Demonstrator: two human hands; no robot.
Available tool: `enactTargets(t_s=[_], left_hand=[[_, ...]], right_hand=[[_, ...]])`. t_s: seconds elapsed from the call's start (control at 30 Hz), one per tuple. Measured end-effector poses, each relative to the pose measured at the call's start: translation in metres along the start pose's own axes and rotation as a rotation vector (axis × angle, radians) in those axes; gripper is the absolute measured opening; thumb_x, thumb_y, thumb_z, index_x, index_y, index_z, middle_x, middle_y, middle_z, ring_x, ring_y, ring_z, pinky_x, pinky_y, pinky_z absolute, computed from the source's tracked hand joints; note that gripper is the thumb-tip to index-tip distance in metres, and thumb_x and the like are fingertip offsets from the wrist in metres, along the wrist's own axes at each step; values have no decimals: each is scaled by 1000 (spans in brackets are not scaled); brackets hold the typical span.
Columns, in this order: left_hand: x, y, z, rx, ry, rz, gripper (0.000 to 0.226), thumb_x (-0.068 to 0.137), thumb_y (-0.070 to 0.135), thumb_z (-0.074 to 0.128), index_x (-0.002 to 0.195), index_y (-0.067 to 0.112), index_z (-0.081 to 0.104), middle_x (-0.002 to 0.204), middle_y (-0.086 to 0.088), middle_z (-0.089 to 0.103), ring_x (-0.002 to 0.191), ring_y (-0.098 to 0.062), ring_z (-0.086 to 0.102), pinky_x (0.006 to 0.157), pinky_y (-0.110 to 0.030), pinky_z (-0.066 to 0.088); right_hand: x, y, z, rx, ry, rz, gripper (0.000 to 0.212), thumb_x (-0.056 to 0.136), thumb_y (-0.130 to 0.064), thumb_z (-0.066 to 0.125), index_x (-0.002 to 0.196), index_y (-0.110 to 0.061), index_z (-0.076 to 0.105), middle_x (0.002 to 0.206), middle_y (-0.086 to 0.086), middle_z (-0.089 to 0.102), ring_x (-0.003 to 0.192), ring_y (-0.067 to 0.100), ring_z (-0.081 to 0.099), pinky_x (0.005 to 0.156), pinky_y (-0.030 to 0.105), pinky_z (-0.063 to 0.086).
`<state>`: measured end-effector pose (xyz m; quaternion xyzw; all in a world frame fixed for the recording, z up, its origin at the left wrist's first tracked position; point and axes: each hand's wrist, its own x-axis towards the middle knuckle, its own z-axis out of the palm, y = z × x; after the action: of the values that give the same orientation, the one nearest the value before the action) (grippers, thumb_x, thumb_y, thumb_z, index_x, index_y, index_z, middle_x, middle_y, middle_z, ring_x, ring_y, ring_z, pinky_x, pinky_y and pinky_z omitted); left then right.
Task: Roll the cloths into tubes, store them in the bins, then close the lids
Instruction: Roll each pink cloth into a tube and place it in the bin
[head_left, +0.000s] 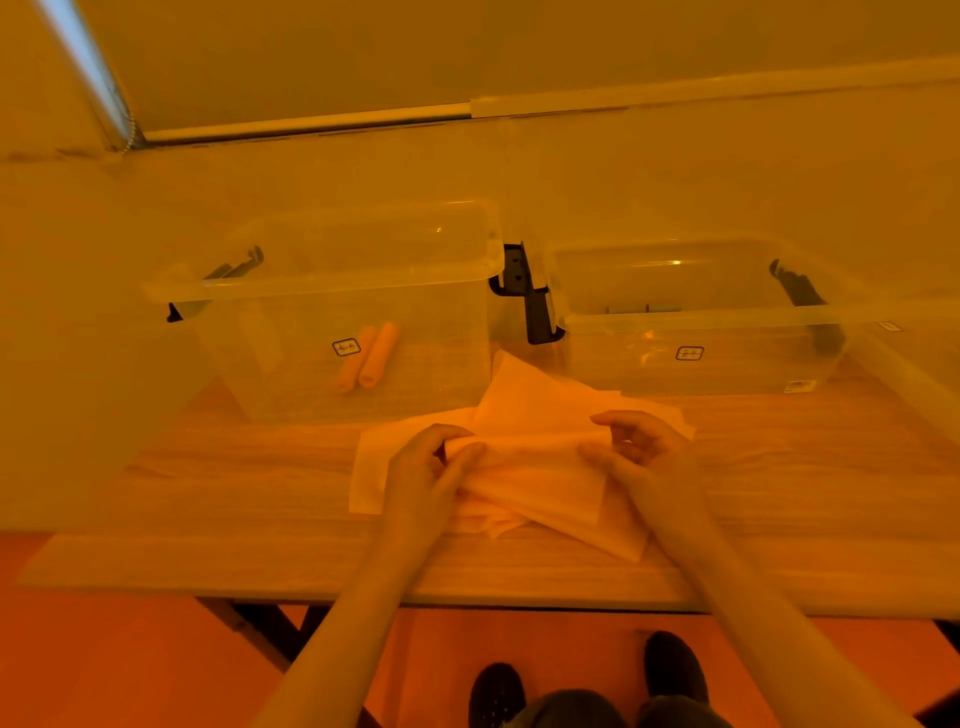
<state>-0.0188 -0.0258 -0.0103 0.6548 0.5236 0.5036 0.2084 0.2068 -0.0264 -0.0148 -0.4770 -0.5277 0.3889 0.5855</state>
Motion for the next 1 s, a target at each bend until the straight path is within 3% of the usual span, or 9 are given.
enactTargets(t_s=[0.07,0.17,0.3,0.43,0.6,0.73,0.8,1.0], left_hand=[[-2,1,0,-22,2,10,22,87,16,67,84,37,59,86,16,63,83,11,56,69,-9,43],[-2,-2,1,-87,1,-3,23,85,15,70,99,32,63,99,18,63,95,9,56,77,-10,46],[-1,-9,2,-127,-11,2,32,80,11,75,102,31,66,106,9,65,95,-2,59,75,-21,51],[-2,-10,2,-118,-21,62,37,77,9,75,100,36,64,107,9,63,97,-1,58,76,-17,49],[1,-13,3,-87,-8,85,37,75,14,69,100,39,62,106,14,62,99,2,57,76,-15,47],[2,-13,3,-63,12,60,36,84,10,70,102,40,60,104,13,62,94,7,55,74,-10,43],[2,-11,3,-46,26,87,32,87,14,66,100,42,59,101,17,61,89,11,53,72,-8,42],[2,-11,2,-69,5,62,37,83,12,71,102,41,61,106,14,63,95,6,55,76,-9,42]], right_hand=[[-1,-1,0,8,-20,-18,22,82,-10,72,101,-20,68,100,-2,65,80,-2,64,66,16,52],[-2,-2,0,3,-14,-39,11,87,-12,66,97,-18,67,96,-4,67,82,-5,63,67,13,51],[1,3,0,-6,7,-4,3,88,-17,65,90,-17,68,88,-4,69,78,-1,65,66,15,52],[2,5,0,-14,25,2,5,89,-19,64,91,-15,67,89,-1,68,76,0,63,64,16,51],[4,6,0,-143,19,-73,15,90,-21,63,105,-21,65,88,-1,57,71,1,53,61,12,43],[2,4,1,-145,-24,-64,16,87,-19,66,102,-24,65,104,-8,62,87,-8,58,74,15,51],[1,3,2,-125,-51,-34,21,83,-14,70,100,-25,63,103,-8,64,87,-7,60,73,17,54],[1,3,4,-77,-43,-11,11,85,-17,69,96,-18,66,98,-7,67,86,-3,63,68,14,52]])
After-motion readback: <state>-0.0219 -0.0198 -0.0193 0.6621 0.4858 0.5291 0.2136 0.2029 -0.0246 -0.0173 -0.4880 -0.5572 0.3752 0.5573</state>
